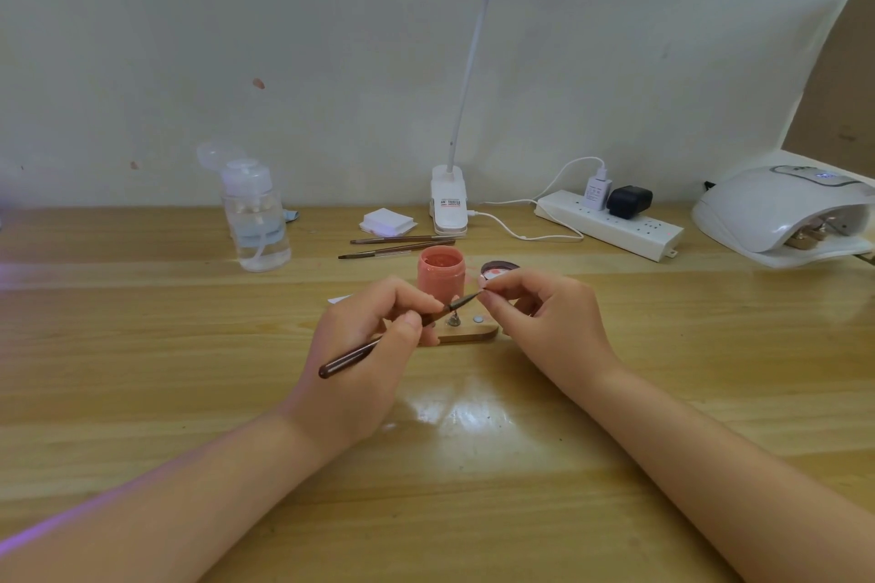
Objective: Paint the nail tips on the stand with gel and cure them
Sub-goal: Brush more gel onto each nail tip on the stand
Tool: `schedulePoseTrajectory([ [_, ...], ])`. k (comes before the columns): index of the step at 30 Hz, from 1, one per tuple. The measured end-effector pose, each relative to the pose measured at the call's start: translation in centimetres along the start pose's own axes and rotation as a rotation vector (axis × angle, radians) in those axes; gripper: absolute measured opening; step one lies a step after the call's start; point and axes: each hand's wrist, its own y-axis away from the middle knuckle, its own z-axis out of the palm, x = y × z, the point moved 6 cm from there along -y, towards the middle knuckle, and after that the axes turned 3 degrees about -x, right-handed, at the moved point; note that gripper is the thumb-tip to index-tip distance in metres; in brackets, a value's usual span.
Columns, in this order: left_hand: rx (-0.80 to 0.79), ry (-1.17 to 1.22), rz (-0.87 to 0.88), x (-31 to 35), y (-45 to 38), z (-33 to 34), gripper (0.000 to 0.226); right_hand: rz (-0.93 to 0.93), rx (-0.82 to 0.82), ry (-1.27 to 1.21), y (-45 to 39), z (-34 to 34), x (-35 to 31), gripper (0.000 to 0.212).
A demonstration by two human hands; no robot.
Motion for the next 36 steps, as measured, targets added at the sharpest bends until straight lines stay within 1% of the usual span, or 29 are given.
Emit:
schedulePoseTrajectory([
  [3, 0.019, 0.005, 0.013, 0.2, 0.0, 0.1, 0.022, -0.004, 0.007, -0.006, 0.0, -0.1, 0.0, 0.005],
  [8, -0.014, -0.023, -0.019, -0.3, -0.1, 0.2, 0.022, -0.002, 0.005, -0.008, 0.0, 0.0, 0.2, 0.005],
  [12, 0.018, -0.002, 0.001, -0.1, 0.0, -0.1, 0.021, 0.001, 0.008, -0.010, 0.0, 0.1, 0.3, 0.005],
  [17, -0.031, -0.049, -0.019, -0.2, -0.1, 0.3, 0.023, -0.003, 0.008, -0.007, 0.0, 0.1, 0.3, 0.006],
  [20, 0.003, -0.016, -0.027, -0.3, 0.0, -0.2, 0.022, -0.005, 0.008, -0.012, 0.0, 0.1, 0.2, 0.006],
  [22, 0.015, -0.003, -0.006, 0.0, 0.0, -0.2, 0.022, -0.002, 0.013, -0.026, 0.0, 0.0, 0.2, 0.005],
  [27, -0.030, -0.044, 0.010, 0.4, -0.1, 0.3, 0.023, 0.003, 0.013, -0.054, 0.0, 0.1, 0.2, 0.005],
  [31, -0.003, -0.042, 0.024, 0.6, 0.1, 0.0, 0.021, 0.015, 0.024, -0.056, -0.1, 0.0, 0.4, 0.005],
  [34, -0.015, -0.105, 0.079, 1.1, 0.1, 0.2, 0.022, 0.011, 0.021, -0.062, 0.0, 0.0, 0.3, 0.006],
  [36, -0.038, -0.148, 0.081, 1.1, 0.0, 0.4, 0.022, 0.005, 0.025, -0.062, 0.0, -0.1, 0.2, 0.007],
])
